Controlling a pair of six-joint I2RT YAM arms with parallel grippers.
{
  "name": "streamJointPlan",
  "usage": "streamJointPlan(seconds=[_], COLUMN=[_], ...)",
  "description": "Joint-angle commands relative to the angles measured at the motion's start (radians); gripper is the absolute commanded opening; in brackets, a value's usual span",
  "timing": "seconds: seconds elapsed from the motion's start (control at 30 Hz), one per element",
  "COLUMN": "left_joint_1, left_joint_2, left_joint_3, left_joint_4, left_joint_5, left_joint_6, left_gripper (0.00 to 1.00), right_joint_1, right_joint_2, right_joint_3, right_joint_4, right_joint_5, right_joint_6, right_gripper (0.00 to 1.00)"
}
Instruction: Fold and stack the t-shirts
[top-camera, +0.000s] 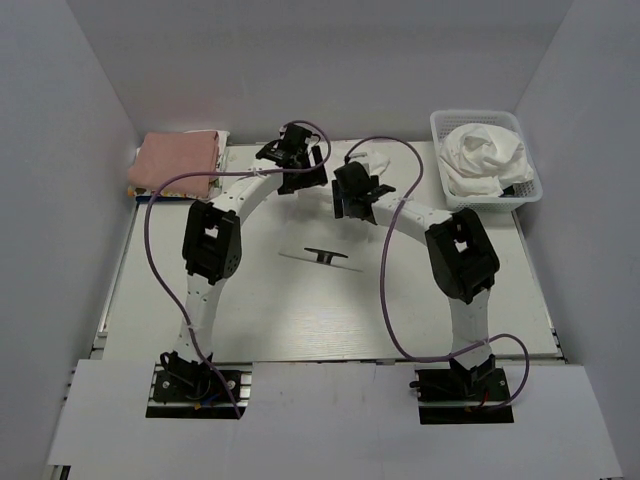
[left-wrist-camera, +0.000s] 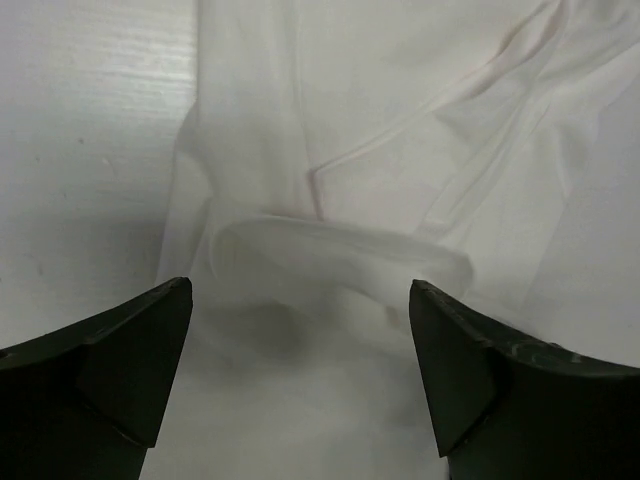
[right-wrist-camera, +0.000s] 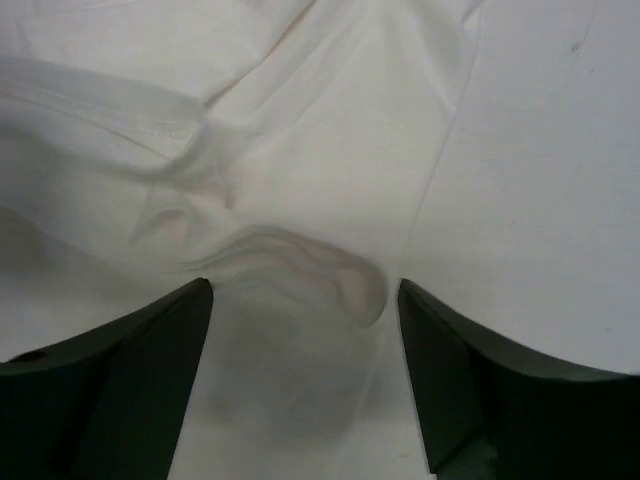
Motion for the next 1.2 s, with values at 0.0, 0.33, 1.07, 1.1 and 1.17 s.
streamJointPlan(seconds=[0.0, 0.33, 1.07, 1.1, 1.17], left_joint_1=[0.025, 0.044, 0.044, 0.044, 0.055], left_joint_2=[-0.014, -0.368, -0.416, -0.407, -0.397], left_joint_3=[0.115, -0.458, -0.718, -0.709, -0.709], left_joint_4=[-0.057, 0.023, 0.076, 0.088, 0.110], left_joint_5=[0.005, -0.018, 0.034, 0.034, 0.068], left_joint_6=[0.042, -0.026, -0.089, -0.089, -0.089], left_gripper=[1.00, 1.00, 0.91, 0.90, 0.87], right_joint_1=[-0.018, 0.005, -0.121, -0.124, -0.124], right_joint_2=[-0.015, -0.184, 0.005, -0.093, -0.254], right_joint_3=[0.078, -0.169, 0.083, 0.013, -0.225], right_joint_4=[-0.021, 0.172, 0.216, 0.285, 0.338], right_joint_5=[0.002, -0.399, -0.529, -0.533, -0.552], right_joint_6=[-0.025, -0.037, -0.075, -0.071, -0.062], right_gripper=[0.86, 0.90, 0.90, 0.90, 0.90])
